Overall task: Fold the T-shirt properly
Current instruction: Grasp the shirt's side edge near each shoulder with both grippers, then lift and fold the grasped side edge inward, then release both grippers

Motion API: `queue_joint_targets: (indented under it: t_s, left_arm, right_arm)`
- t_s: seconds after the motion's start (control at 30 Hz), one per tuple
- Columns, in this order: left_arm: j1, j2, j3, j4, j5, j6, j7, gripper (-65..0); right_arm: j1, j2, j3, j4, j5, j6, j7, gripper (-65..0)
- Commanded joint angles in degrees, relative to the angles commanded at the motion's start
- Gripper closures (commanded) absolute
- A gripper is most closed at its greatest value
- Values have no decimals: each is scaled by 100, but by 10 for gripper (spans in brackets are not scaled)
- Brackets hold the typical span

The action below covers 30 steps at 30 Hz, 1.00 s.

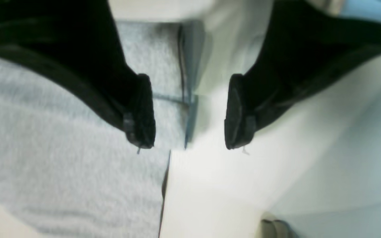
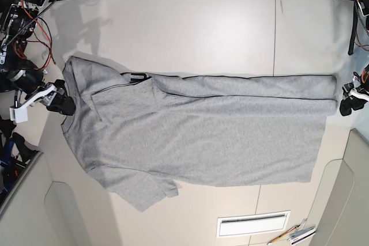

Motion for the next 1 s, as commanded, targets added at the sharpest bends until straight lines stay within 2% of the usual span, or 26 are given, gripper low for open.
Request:
queue_joint_targets:
  t_s: [0.1, 0.17, 0.2, 0.3, 0.37, 0.57, 0.8, 1.0]
  left_arm:
    - [11, -13, -334, 0, -442, 0, 538, -426]
    - [33, -28, -356, 0, -520, 0, 717, -426]
    - [37, -26, -356, 0, -518, 0, 732, -426]
    - [116, -11, -356, 0, -516, 0, 732, -427]
    - [181, 7, -356, -2, -518, 0, 748, -470]
    - [400, 96, -354, -7, -415, 0, 748, -481]
    - [564, 557, -345, -15, -409, 0, 752, -481]
    - [616, 636, -74, -15, -409, 0, 898, -481]
  right_arm:
    - [-70, 11, 243, 0, 11, -2, -92, -330]
    - [-240, 20, 293, -2, 20, -2, -92, -330]
    - [-358, 22, 297, -2, 24, -2, -87, -331]
    - [-730, 52, 297, -2, 17, -2, 0, -421]
    - [-953, 70, 302, -2, 13, 0, 109, -447]
    - [-1193, 63, 299, -13, -28, 0, 238, -447]
    - [-1189, 59, 284, -254, -22, 0, 400, -447]
    - [-1189, -293, 201, -409, -24, 22, 474, -447]
